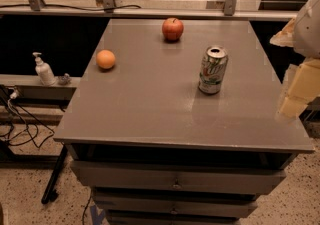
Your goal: Move 7up can near apple
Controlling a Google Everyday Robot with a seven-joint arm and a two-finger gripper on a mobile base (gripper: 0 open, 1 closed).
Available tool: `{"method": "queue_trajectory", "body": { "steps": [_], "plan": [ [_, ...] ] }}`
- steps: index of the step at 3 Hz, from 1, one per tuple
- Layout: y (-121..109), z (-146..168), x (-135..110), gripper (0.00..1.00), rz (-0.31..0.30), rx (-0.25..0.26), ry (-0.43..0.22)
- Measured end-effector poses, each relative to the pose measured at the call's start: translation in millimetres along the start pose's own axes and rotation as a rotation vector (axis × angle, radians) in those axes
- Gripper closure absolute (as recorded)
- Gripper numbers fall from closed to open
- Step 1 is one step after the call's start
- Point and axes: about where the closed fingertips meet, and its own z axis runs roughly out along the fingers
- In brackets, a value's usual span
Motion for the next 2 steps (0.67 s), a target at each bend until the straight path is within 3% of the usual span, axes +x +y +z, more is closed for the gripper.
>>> {"method": "queue_trajectory", "body": {
  "steps": [1,2],
  "plan": [
    [0,0,0,0.00,0.000,0.000,0.000],
    [-8,2,16,0.00,0.019,0.040,0.002]
  ]
}}
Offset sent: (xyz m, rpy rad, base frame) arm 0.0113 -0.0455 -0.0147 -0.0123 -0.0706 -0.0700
